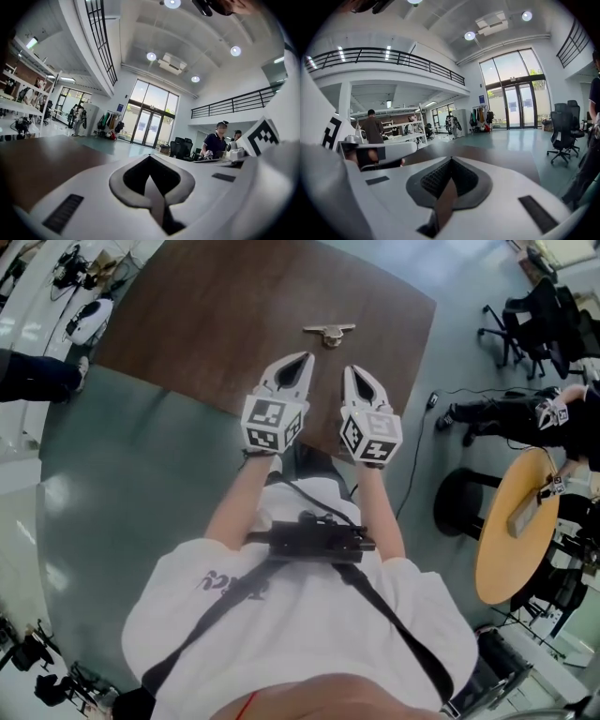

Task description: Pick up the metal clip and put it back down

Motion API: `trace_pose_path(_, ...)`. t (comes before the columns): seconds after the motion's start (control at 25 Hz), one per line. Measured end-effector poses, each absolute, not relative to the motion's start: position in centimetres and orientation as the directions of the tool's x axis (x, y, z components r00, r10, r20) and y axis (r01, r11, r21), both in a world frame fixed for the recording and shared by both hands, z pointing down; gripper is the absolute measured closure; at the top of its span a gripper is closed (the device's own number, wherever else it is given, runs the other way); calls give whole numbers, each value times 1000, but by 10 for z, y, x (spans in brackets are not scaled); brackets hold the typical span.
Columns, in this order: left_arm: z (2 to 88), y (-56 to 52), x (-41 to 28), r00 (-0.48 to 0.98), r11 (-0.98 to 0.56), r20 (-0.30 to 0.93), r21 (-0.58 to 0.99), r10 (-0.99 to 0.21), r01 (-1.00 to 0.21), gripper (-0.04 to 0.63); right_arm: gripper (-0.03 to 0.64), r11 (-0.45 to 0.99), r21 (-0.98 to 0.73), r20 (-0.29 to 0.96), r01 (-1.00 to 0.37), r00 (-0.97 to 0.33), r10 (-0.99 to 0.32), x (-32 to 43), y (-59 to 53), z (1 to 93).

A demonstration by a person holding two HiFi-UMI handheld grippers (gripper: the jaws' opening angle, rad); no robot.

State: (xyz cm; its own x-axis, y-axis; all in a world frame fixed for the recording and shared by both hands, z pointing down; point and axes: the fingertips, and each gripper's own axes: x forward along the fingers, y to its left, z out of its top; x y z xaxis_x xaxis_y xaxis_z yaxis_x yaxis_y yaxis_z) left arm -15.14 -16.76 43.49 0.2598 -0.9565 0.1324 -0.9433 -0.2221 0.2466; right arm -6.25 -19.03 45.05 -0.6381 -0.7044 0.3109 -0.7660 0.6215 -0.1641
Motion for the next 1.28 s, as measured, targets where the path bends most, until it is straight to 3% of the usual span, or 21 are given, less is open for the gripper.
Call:
trace_pose_path(0.6,534,-229,-158,224,-143,329,253,-917,-957,591,612,622,-213,494,-754,-632,-597,-79,-252,548)
trace_pose_path(1.28,625,-286,-181,193,-70,440,279,-877,-958,591,611,593,-237,658,-769,-577,-484,-87,-316,668)
